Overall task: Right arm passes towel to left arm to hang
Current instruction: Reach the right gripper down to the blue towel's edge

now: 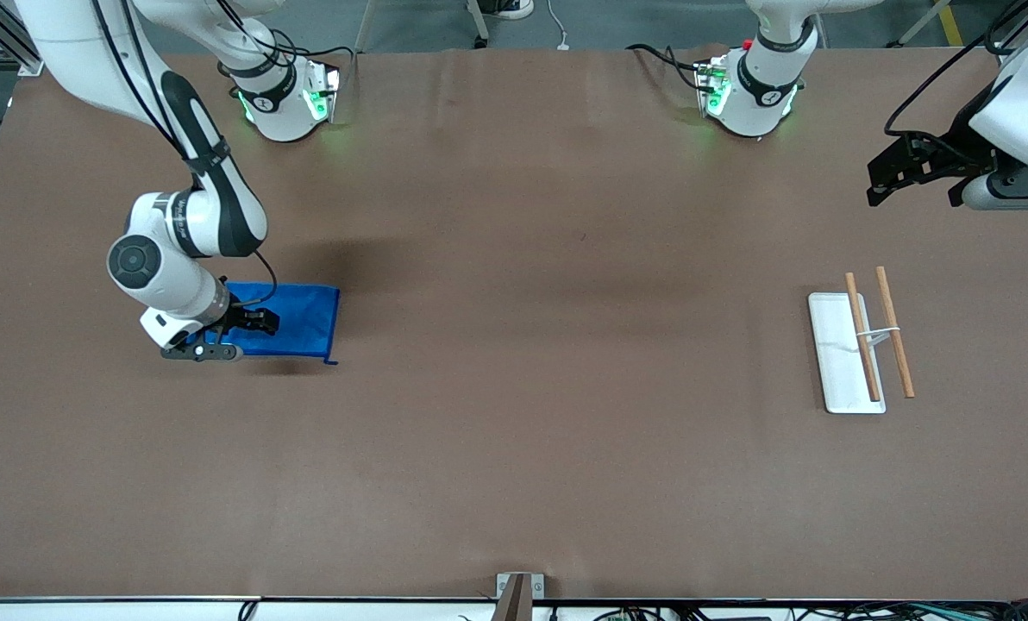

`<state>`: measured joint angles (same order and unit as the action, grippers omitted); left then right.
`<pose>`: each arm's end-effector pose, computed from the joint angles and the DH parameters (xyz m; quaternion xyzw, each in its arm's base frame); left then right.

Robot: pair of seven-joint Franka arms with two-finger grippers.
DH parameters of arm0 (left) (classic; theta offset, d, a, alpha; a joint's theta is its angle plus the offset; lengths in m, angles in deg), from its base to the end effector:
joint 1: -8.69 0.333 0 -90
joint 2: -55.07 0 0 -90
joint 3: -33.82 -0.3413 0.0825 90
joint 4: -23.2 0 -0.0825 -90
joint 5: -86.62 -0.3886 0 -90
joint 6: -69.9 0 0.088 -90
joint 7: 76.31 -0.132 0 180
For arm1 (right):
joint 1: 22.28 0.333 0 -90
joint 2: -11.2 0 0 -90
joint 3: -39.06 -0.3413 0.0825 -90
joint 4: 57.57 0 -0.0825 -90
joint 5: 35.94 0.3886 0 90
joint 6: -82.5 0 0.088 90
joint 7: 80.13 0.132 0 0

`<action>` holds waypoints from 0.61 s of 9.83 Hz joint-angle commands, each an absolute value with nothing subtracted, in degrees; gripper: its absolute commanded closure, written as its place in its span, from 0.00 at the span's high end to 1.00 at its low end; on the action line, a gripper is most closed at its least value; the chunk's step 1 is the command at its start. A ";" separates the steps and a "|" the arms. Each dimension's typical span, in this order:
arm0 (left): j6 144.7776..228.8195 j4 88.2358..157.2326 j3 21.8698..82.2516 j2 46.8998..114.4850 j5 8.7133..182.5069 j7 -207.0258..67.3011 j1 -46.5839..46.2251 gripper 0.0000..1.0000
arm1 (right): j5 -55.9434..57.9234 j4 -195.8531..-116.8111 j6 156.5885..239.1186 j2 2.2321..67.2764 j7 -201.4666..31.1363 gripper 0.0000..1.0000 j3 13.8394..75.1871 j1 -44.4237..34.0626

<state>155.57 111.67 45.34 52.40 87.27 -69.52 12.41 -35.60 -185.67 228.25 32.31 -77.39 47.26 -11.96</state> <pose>0.5305 -0.0772 0.6558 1.0000 -0.0091 -0.0017 0.0008 0.5498 0.0185 0.1951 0.9993 -0.0039 -0.0272 0.0254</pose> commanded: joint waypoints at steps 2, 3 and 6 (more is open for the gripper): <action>154.89 111.88 45.42 53.58 86.27 -70.16 12.03 1.00 | -35.50 -189.14 228.92 30.89 -79.77 0.95 47.24 -14.10; 154.98 111.79 45.42 53.58 86.27 -70.16 11.95 1.00 | -35.50 -190.10 230.05 30.89 -79.87 0.95 47.24 -14.28; 154.89 111.88 45.51 53.58 86.35 -70.07 11.95 1.00 | -35.50 -191.17 232.70 32.38 -79.87 0.90 47.24 -14.37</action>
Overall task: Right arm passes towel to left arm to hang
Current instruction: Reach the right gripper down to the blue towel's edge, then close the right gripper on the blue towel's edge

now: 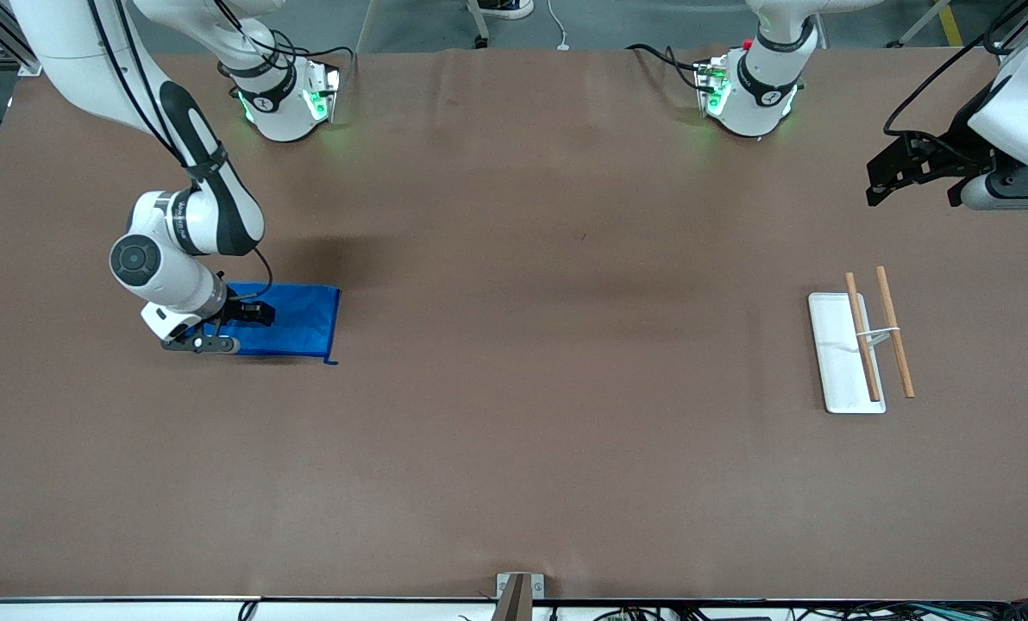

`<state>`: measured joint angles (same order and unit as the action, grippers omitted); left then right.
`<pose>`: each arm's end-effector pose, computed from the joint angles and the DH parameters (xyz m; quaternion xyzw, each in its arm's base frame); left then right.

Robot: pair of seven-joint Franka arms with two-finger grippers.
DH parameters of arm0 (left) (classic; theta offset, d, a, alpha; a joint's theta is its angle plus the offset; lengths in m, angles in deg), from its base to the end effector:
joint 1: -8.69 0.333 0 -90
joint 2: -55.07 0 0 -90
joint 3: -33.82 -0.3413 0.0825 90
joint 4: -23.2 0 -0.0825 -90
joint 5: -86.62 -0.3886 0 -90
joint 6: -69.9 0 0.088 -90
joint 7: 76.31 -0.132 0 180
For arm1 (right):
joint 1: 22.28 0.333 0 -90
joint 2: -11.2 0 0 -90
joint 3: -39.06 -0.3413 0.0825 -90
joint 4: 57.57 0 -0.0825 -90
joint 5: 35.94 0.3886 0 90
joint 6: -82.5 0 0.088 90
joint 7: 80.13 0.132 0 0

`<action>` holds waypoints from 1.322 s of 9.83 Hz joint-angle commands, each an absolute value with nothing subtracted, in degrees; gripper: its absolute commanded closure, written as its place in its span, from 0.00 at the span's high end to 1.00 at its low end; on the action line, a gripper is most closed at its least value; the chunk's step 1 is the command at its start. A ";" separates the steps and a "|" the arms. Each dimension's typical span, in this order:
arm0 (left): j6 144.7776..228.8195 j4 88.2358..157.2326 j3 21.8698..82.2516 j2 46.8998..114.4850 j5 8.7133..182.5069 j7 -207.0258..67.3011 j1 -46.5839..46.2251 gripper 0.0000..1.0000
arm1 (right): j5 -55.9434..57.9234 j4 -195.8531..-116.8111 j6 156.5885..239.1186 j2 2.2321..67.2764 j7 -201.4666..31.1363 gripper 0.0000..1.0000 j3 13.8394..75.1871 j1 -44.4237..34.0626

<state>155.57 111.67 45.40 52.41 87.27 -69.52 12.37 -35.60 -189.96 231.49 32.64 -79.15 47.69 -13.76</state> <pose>0.5304 -0.0781 0.6557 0.9999 -0.0100 -0.0018 0.0008 0.5242 -0.0045 0.1715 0.9988 -0.0081 -0.0399 0.0265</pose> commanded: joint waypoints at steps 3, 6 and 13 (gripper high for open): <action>154.89 111.97 45.51 53.58 86.44 -70.25 12.03 1.00 | -35.50 -191.08 232.70 33.26 -79.96 0.51 46.45 -16.04; 154.89 111.88 45.51 53.58 86.36 -70.25 11.95 1.00 | -35.42 -190.82 232.53 33.79 -79.78 0.01 46.18 -16.04; 154.89 111.97 45.51 53.58 86.44 -70.25 12.03 1.00 | -25.44 -183.72 217.20 27.04 -79.60 0.01 44.43 -15.07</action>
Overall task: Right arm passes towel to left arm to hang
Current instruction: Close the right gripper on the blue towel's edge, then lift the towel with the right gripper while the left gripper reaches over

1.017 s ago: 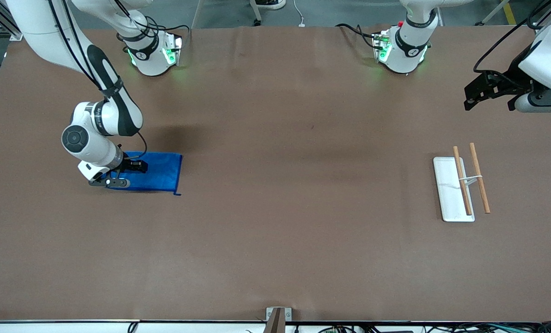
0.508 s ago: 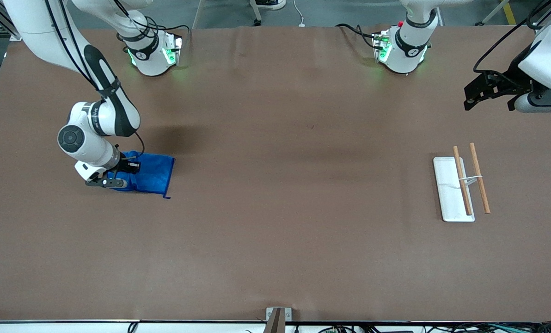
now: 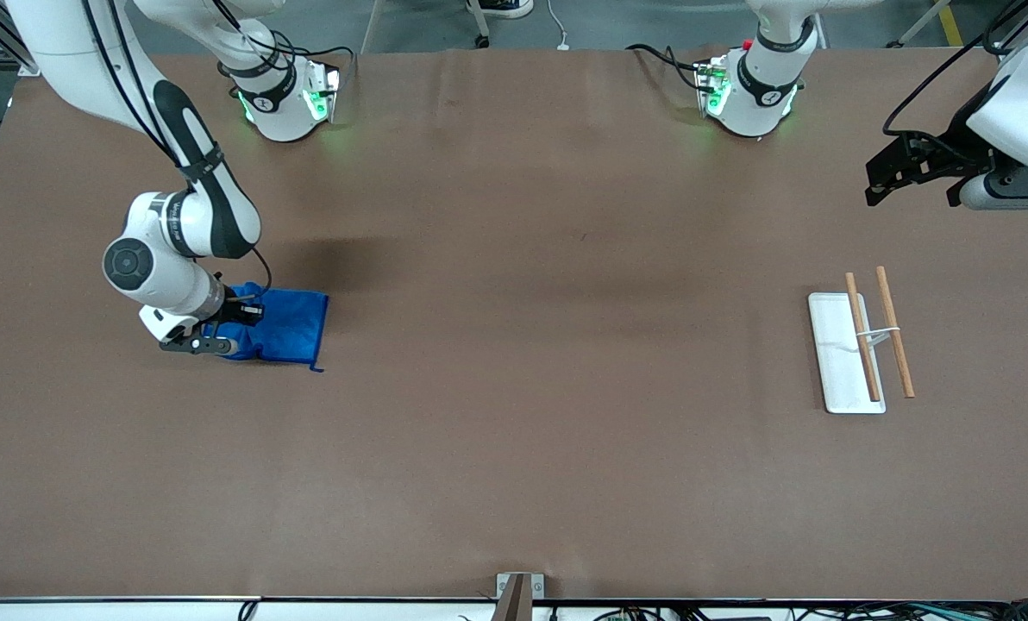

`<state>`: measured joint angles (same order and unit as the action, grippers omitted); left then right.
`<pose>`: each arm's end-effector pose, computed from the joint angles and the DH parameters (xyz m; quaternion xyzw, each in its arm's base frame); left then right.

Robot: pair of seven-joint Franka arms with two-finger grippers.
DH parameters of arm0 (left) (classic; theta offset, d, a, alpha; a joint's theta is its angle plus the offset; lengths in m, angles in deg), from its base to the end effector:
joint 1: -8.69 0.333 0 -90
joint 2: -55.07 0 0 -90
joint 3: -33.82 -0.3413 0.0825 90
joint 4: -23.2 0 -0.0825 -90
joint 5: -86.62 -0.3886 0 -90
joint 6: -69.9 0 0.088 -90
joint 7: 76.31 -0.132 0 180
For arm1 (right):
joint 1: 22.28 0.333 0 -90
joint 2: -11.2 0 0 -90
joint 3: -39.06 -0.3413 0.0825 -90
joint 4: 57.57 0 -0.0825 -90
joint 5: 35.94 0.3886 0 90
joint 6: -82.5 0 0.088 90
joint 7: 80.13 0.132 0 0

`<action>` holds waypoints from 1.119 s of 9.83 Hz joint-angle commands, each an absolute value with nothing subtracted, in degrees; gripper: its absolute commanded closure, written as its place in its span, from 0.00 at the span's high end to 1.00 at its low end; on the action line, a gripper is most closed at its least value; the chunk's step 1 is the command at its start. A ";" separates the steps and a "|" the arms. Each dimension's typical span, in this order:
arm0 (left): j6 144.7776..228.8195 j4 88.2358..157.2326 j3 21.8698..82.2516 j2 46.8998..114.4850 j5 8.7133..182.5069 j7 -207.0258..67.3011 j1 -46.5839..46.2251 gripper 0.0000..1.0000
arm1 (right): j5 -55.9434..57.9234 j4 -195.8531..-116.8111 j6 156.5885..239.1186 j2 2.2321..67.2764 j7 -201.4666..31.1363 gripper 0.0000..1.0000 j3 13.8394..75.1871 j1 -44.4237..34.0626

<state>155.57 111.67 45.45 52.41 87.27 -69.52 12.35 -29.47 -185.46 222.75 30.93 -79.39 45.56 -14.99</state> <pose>0.5303 -0.0788 0.6557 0.9999 -0.0106 -0.0018 0.0008 0.5413 0.0079 0.2014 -0.9970 0.0431 0.0625 0.0132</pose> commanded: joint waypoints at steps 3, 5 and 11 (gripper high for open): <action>154.89 111.88 45.51 53.58 86.53 -70.25 12.12 1.00 | -14.55 -172.84 200.67 24.21 -79.17 0.01 43.99 -12.89; 154.89 111.79 45.51 54.10 86.44 -70.34 12.03 1.00 | -3.57 -165.97 196.58 23.86 -78.90 0.01 43.90 -9.64; 154.01 111.88 45.51 57.43 92.72 -71.03 12.21 1.00 | 34.91 -148.48 197.72 25.43 -78.02 0.01 35.77 -7.56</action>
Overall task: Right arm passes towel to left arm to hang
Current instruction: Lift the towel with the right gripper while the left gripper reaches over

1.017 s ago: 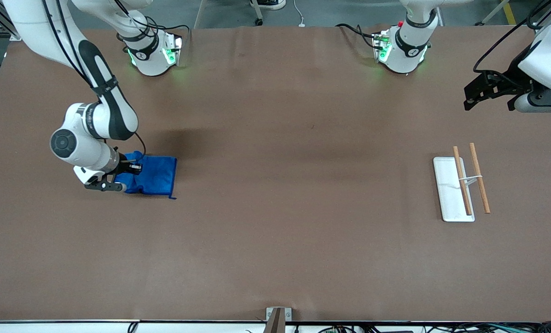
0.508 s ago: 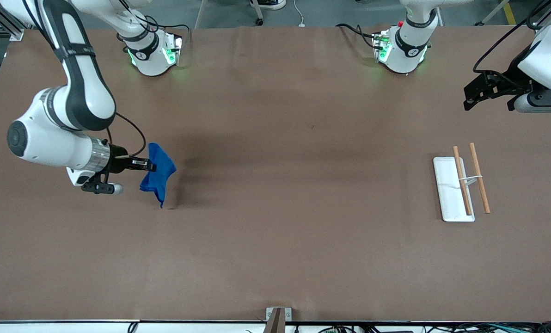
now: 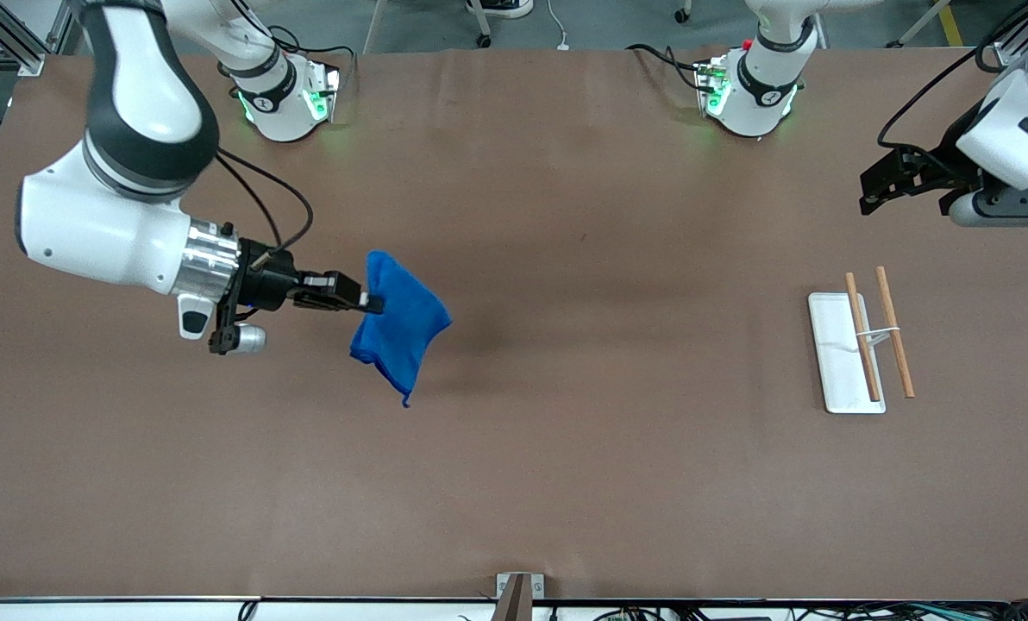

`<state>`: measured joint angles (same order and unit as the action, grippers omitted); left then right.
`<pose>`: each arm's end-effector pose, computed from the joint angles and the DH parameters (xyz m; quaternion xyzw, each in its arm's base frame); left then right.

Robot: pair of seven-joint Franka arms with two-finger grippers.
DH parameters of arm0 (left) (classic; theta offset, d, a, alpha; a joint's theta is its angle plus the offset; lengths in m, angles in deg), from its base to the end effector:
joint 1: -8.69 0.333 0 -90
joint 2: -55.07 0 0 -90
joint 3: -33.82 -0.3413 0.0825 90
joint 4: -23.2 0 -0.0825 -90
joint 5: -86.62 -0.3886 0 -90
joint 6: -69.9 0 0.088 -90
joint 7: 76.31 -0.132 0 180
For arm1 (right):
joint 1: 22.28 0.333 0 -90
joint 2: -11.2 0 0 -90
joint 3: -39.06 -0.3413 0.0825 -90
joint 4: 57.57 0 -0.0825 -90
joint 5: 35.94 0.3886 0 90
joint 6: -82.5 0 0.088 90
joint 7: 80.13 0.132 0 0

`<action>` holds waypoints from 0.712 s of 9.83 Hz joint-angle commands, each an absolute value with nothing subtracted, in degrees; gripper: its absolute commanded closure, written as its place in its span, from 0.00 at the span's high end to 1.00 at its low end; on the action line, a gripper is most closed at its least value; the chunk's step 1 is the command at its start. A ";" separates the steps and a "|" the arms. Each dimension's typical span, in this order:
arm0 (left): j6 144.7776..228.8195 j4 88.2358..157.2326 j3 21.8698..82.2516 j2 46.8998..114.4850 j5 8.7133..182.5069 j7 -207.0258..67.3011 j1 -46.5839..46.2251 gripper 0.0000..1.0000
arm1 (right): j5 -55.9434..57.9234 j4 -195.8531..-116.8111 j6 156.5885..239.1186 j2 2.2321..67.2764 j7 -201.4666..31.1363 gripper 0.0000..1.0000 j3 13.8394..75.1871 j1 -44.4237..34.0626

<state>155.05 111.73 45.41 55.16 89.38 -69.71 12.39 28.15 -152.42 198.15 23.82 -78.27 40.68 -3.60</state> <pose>0.5433 -0.0819 0.6291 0.9992 -0.0126 -0.0331 0.0202 0.6187 0.2678 0.5350 -0.8653 0.0807 0.0206 0.4942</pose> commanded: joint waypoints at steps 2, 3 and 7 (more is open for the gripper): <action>154.01 111.97 45.51 59.36 106.85 -71.04 12.39 1.00 | 47.66 -146.00 197.98 26.40 -78.73 0.01 32.39 -9.01; 154.10 111.97 45.51 60.86 115.19 -71.04 12.65 1.00 | 52.60 -145.90 198.77 26.58 -79.25 0.01 32.21 -8.49; 155.33 112.05 45.51 68.24 144.38 -73.39 12.21 1.00 | 66.70 -145.21 209.46 30.26 -88.83 0.01 20.82 -8.22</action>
